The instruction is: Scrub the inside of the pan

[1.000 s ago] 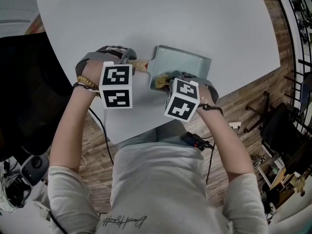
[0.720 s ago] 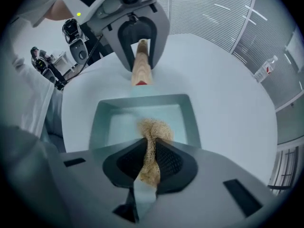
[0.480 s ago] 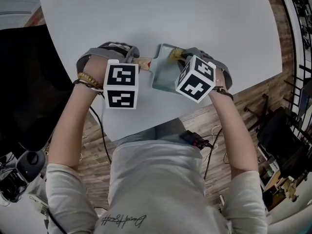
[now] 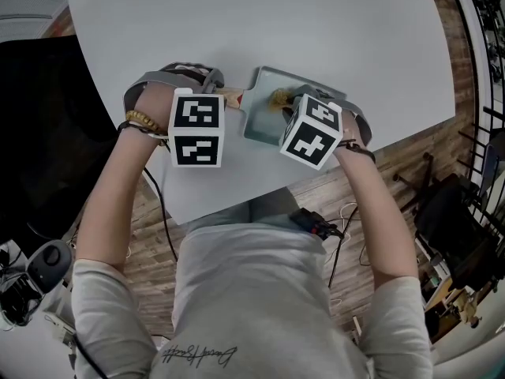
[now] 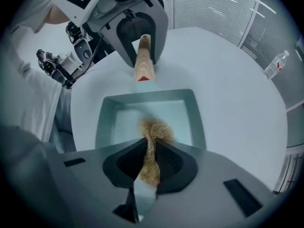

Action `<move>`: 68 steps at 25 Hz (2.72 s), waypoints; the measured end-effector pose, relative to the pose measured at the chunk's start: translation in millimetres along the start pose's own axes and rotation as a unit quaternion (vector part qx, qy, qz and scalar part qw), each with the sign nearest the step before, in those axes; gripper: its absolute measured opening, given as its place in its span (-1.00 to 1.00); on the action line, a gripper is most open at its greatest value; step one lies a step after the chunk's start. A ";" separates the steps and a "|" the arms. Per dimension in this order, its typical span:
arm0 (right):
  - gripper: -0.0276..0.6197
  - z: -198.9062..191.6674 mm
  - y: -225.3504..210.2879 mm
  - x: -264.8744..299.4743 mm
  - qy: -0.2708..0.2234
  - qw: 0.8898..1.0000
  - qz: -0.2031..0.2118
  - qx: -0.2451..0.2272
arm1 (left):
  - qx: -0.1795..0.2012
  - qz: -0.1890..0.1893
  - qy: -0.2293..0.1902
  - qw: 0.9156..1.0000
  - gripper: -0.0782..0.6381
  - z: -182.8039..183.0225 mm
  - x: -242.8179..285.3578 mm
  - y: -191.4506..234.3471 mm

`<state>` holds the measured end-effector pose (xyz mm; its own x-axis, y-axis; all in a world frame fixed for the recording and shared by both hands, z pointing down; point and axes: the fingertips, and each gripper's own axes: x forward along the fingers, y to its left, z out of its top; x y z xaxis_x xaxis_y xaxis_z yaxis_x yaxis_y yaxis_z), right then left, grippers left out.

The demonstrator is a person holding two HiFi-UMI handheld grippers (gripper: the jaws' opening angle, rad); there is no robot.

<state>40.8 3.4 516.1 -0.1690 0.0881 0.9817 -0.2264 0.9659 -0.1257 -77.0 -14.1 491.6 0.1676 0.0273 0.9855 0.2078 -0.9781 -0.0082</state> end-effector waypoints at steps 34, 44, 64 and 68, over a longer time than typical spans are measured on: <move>-0.69 -12.1 -30.8 -1.5 -0.008 0.997 -0.077 -0.014 | 0.010 -0.011 0.010 1.000 -0.35 -2.7 2.7 -4.1; -0.70 -15.6 -26.8 -1.1 -0.012 0.996 -0.091 0.001 | -0.009 -0.005 0.020 1.000 -0.35 -5.1 3.6 -0.6; -0.71 -31.4 60.1 4.7 0.026 0.995 0.092 0.012 | -0.002 -0.011 0.033 0.999 -0.35 -10.7 5.5 0.6; -0.71 -32.5 46.3 4.7 0.012 0.999 0.041 0.017 | 0.010 -0.016 0.036 0.999 -0.35 -9.5 5.6 -1.1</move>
<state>60.7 56.4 519.6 -0.1644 0.1728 0.9711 -0.2463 0.9462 -0.2100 -85.4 -14.8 498.7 0.0915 0.0425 0.9949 0.2310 -0.9727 0.0203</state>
